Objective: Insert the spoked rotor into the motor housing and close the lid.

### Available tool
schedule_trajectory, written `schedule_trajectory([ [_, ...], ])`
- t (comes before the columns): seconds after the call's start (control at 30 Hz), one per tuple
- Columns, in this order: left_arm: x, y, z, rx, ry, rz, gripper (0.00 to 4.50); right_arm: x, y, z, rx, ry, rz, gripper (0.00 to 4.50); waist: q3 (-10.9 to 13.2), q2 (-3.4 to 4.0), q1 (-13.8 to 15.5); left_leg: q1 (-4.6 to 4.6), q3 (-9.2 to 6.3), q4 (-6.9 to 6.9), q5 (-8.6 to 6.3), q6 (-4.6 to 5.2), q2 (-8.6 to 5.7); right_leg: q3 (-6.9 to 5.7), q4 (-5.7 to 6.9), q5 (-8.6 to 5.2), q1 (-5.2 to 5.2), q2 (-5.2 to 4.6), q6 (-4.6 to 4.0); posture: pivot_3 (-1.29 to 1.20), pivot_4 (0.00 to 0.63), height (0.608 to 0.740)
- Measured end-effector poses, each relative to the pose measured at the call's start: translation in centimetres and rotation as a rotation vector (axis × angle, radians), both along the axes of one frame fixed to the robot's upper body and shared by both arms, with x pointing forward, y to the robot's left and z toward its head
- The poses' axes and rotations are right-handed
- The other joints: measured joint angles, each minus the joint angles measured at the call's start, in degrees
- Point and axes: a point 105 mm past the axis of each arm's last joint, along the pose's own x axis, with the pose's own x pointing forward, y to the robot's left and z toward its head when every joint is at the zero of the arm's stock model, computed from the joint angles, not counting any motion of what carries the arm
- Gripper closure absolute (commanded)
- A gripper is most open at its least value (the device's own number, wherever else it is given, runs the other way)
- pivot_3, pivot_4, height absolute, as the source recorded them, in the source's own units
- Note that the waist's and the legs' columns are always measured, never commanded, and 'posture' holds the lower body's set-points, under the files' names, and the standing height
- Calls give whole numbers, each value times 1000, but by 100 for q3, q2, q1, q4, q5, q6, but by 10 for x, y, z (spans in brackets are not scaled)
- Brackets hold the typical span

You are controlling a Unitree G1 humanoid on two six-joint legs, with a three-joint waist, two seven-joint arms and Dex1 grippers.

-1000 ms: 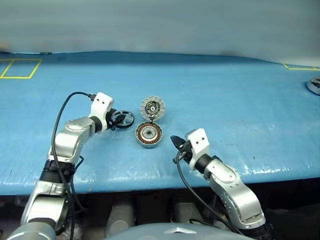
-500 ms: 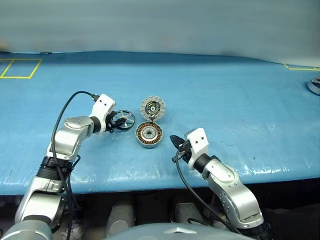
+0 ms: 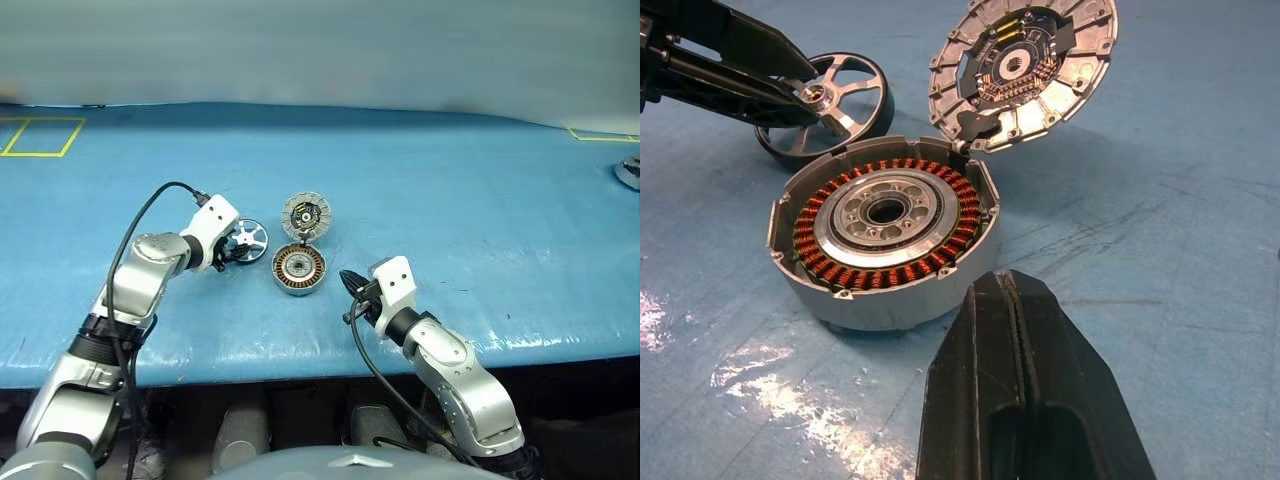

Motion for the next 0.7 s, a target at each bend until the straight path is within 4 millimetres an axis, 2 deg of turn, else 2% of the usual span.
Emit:
schedule_trajectory([
  [0.2, 1, -5, 11, -19, -31, 6, 1923, 0, 0, 0, 2, 1, -2, 4500, 0, 0, -1, -2, -1, 0, 0, 0, -1, -1, 0, 1, -1, 1, 1, 0, 150, 740],
  [0.47, 0, -6, 0, 13, 33, 2, 1923, 2, 2, -1, 11, 6, -6, 4500, 0, 0, 1, -2, -2, 6, 0, 1, -2, 1, 2, 2, 1, 2, 4, 0, 150, 740],
  [0.7, 4, -6, 0, 48, 26, 2, 1923, 3, 2, -1, 11, 6, -9, 4500, 0, 0, 1, -1, -2, 7, 0, 1, -2, 1, 4, 2, 1, 2, 4, 0, 150, 740],
])
